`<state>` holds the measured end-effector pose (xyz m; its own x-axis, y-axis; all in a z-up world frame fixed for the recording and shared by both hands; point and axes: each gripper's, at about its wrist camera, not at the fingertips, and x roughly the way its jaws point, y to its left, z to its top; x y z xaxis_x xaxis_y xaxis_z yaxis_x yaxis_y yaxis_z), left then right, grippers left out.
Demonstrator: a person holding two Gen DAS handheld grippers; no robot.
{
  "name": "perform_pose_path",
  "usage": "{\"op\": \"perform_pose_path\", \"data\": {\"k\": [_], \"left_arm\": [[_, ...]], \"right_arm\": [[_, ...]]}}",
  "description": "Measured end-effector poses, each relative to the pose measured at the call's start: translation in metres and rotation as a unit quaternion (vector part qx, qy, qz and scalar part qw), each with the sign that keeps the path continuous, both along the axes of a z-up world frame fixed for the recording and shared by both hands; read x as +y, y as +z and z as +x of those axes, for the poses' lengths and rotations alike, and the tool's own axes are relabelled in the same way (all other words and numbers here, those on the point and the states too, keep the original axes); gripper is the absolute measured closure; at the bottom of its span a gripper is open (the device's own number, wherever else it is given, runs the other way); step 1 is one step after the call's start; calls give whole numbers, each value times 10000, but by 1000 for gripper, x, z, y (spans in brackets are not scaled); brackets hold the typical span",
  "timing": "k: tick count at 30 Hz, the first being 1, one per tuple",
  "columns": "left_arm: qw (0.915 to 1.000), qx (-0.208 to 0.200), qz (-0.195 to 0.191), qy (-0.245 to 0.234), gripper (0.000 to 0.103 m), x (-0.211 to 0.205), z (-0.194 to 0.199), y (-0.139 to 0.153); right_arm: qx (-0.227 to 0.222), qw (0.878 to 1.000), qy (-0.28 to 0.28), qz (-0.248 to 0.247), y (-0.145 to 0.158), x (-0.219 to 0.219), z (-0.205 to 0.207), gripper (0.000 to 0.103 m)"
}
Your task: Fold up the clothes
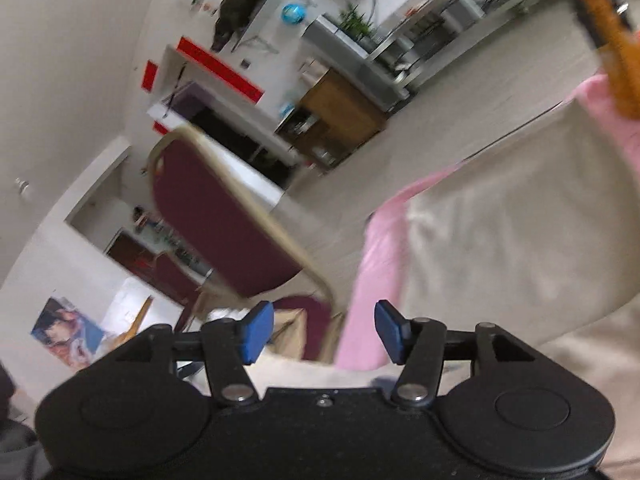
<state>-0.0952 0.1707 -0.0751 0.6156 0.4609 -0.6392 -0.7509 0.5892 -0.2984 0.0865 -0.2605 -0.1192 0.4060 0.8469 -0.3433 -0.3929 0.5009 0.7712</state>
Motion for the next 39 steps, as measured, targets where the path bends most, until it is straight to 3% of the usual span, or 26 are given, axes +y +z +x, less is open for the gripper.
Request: {"op": "perform_pose_path", "data": {"k": [2,6,11,12,13,14,16,21,25,30,33,35,39], "left_arm": [[9995,-208,-232,52,57,11,-9,-5],[9993,-244,-280,43,56,23,-3,-13],[9971,-665,-367,-45,61,47,3,-25],[9962,-766,-398,-79,69,52,3,-28],[9954,-842,-459,-56,98,55,1,-30],[9949,-891,-479,-34,101,56,-1,-31],[9945,-998,-288,-134,101,45,-7,-23],[9874,-942,929,-865,101,-37,-7,19],[9673,-888,1890,-1440,101,-103,-7,53],[9250,-1078,2870,-2246,101,-206,7,63],[8974,-1147,3303,-2690,101,-266,22,56],[8829,-1109,3469,-2962,101,-301,36,41],[8689,-990,3275,-3576,100,-366,69,1]], "right_arm": [[-46,9999,130,-17,2,18,-8,47],[-6,9996,284,-11,3,43,-15,45],[-48,9998,193,-49,6,39,-19,45],[-42,9999,147,-27,6,36,-20,45],[-33,10000,84,2,6,31,-22,45],[-25,10000,20,31,6,26,-23,45],[-31,9999,-101,102,6,14,-25,45],[-168,9990,-378,148,9,-27,-32,45],[-161,9967,-795,54,-5,-76,-35,45],[-86,9894,-1442,-121,-34,-143,-39,45],[241,9823,-1855,57,-58,-181,-33,45],[425,9788,-1995,208,-70,-197,-31,45],[517,9761,-2087,306,-80,-213,-29,45]]}}
